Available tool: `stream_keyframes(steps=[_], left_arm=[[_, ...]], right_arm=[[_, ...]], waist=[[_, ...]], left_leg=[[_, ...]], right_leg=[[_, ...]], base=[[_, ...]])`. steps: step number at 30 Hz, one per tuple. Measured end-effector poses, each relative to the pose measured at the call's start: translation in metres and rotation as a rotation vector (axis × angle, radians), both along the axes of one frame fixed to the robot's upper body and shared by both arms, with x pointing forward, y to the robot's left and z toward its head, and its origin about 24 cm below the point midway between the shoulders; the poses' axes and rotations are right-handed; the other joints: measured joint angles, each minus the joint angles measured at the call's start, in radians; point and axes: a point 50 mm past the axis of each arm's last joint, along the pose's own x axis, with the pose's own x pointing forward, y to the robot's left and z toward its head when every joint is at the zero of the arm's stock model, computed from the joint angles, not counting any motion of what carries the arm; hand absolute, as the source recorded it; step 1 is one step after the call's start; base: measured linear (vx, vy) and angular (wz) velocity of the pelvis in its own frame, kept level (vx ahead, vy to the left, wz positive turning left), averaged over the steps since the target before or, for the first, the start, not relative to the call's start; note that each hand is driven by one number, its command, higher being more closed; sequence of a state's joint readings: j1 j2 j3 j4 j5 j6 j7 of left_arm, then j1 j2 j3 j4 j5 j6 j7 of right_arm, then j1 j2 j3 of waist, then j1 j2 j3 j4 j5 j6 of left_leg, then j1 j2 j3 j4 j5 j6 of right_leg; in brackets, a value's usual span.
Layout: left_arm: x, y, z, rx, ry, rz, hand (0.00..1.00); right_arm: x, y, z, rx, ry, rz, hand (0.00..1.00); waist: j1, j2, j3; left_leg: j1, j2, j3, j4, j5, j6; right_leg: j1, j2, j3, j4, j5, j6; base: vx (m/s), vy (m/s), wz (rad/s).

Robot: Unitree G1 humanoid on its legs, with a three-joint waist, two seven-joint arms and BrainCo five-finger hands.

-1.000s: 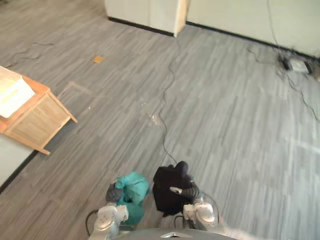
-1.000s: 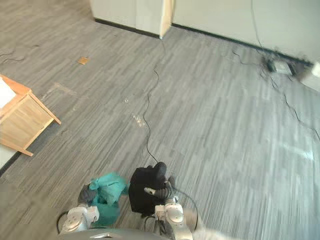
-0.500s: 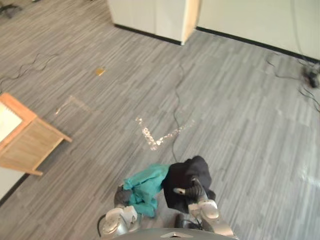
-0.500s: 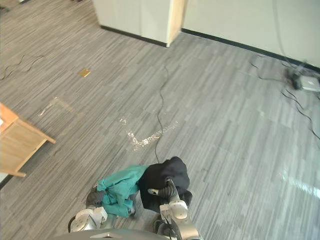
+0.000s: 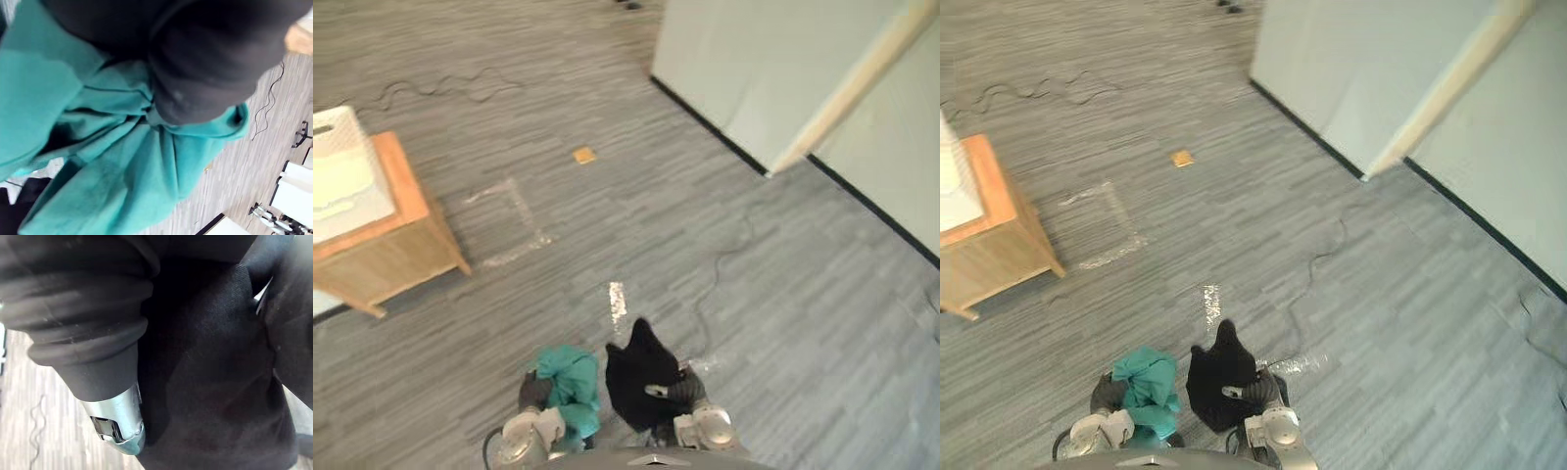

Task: Tidy the bed and pick cloth on bed and put in laundry

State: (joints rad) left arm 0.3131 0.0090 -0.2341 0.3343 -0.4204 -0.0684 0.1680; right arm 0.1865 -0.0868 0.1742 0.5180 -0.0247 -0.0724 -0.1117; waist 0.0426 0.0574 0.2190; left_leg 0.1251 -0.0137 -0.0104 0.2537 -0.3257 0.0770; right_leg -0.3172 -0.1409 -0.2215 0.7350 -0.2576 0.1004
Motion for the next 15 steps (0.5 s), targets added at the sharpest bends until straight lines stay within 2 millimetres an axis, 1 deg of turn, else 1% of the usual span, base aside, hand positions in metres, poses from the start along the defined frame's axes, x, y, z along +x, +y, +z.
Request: stream_keyframes(steps=[1, 2, 3, 4, 5, 6, 7, 8, 9, 10, 11, 12, 13, 14, 15], left_arm=[[0.006, -0.004, 0.003, 0.008, -0.021, -0.028, 1.0], [0.008, -0.005, 0.004, 0.011, -0.03, -0.038, 1.0], [0.012, -0.007, 0.006, 0.011, -0.043, -0.047, 1.0], [0.012, -0.006, 0.006, 0.013, -0.045, -0.043, 1.0], [0.01, -0.003, 0.005, 0.021, -0.04, -0.038, 1.0], [0.005, 0.001, 0.003, 0.03, -0.029, -0.038, 1.0], [0.002, 0.004, 0.002, 0.042, -0.023, -0.043, 1.0], [0.0, -0.001, -0.002, 0.027, 0.001, -0.039, 1.0], [0.003, -0.007, 0.0, 0.014, -0.012, -0.041, 1.0], [0.005, -0.009, 0.001, 0.006, -0.019, -0.038, 1.0], [0.008, -0.015, 0.002, -0.008, -0.03, -0.056, 1.0], [0.008, -0.017, 0.003, -0.014, -0.035, -0.076, 1.0], [0.008, -0.018, 0.002, -0.014, -0.037, -0.087, 1.0], [0.007, -0.019, 0.001, -0.017, -0.033, -0.098, 1.0], [0.005, -0.019, 0.0, -0.019, -0.025, -0.098, 1.0]], right_arm=[[0.004, -0.003, 0.003, -0.001, -0.018, -0.014, 1.0], [0.007, -0.004, 0.004, -0.003, -0.026, -0.02, 1.0], [0.013, -0.007, 0.008, 0.008, -0.047, -0.042, 1.0], [0.014, -0.008, 0.008, 0.015, -0.049, -0.047, 1.0], [0.014, -0.006, 0.008, 0.022, -0.047, -0.046, 1.0], [0.013, -0.004, 0.008, 0.029, -0.045, -0.045, 1.0], [0.01, -0.003, 0.006, 0.033, -0.035, -0.046, 1.0], [0.018, -0.008, 0.011, 0.014, -0.056, -0.036, 1.0], [0.032, -0.013, 0.018, 0.005, -0.093, -0.041, 1.0], [0.036, -0.014, 0.02, 0.004, -0.106, -0.045, 1.0], [0.039, -0.017, 0.023, 0.0, -0.119, -0.051, 1.0], [0.038, -0.018, 0.023, 0.02, -0.117, -0.068, 1.0], [0.037, -0.018, 0.023, 0.027, -0.116, -0.075, 1.0], [0.035, -0.017, 0.022, 0.042, -0.112, -0.082, 1.0], [0.03, -0.015, 0.019, 0.061, -0.099, -0.086, 1.0]], waist=[[-0.007, 0.008, 0.001], [-0.007, 0.011, 0.003], [-0.008, 0.025, 0.009], [-0.008, 0.033, 0.012], [-0.009, 0.028, 0.008], [-0.013, 0.008, -0.003], [-0.021, -0.005, -0.01], [-0.01, 0.057, -0.016], [-0.017, 0.075, -0.023], [-0.017, 0.074, -0.022], [-0.028, 0.072, -0.021], [-0.044, 0.063, -0.019], [-0.045, 0.061, -0.019], [-0.035, 0.059, -0.014], [-0.017, 0.066, -0.01]], left_leg=[[0.022, 0.009, -0.047, -0.014, 0.001, -0.035], [0.04, 0.013, -0.062, -0.024, -0.001, -0.054], [0.084, 0.037, -0.089, -0.047, -0.021, -0.09], [0.131, 0.067, -0.106, -0.064, -0.043, -0.13], [0.158, 0.086, -0.11, -0.073, -0.057, -0.156], [0.19, 0.102, -0.119, -0.082, -0.072, -0.184], [0.21, 0.113, -0.127, -0.088, -0.081, -0.199], [0.217, 0.191, -0.118, -0.081, -0.075, -0.23], [0.167, 0.238, -0.104, -0.058, -0.002, -0.295], [0.147, 0.245, -0.094, -0.041, 0.052, -0.274], [0.09, 0.262, -0.062, 0.028, 0.165, -0.226], [0.017, 0.281, -0.005, 0.145, 0.264, -0.163], [-0.015, 0.289, 0.04, 0.225, 0.279, -0.127], [-0.082, 0.294, 0.103, 0.449, 0.217, -0.076], [-0.135, 0.269, 0.089, 0.643, 0.163, -0.103]], right_leg=[[-0.03, 0.007, 0.033, -0.162, 0.031, -0.002], [-0.043, 0.004, 0.052, -0.239, 0.061, -0.002], [-0.069, -0.006, 0.072, -0.367, 0.137, -0.007], [-0.081, -0.019, 0.071, -0.488, 0.238, -0.004], [-0.09, -0.027, 0.068, -0.553, 0.3, -0.012], [-0.102, -0.049, 0.074, -0.561, 0.342, -0.04], [-0.112, -0.057, 0.083, -0.537, 0.394, -0.058], [-0.156, -0.018, 0.071, -0.401, 0.429, -0.011], [-0.19, -0.002, 0.049, -0.335, 0.364, -0.031], [-0.195, 0.0, 0.035, -0.319, 0.341, -0.046], [-0.171, 0.004, 0.0, -0.333, 0.313, -0.072], [-0.115, 0.008, -0.025, -0.384, 0.298, -0.08], [-0.084, 0.016, -0.031, -0.413, 0.295, -0.084], [-0.024, 0.052, -0.026, -0.465, 0.287, -0.096], [0.04, 0.096, -0.013, -0.505, 0.268, -0.12]], base=[[0.5, -0.264, 1.63], [0.51, -0.343, 1.56], [0.55, -0.429, 1.36], [0.67, -0.54, 1.41], [0.56, -0.551, 1.26], [0.45, -0.485, 1.05], [0.57, -0.595, 0.96], [0.57, -0.559, 0.73], [0.55, -0.546, 0.52], [0.53, -0.565, 0.55], [0.53, -0.588, 0.66], [0.53, -0.575, 0.63], [0.53, -0.583, 0.22], [0.38, -0.404, -0.39], [0.4, -0.361, -0.6]])
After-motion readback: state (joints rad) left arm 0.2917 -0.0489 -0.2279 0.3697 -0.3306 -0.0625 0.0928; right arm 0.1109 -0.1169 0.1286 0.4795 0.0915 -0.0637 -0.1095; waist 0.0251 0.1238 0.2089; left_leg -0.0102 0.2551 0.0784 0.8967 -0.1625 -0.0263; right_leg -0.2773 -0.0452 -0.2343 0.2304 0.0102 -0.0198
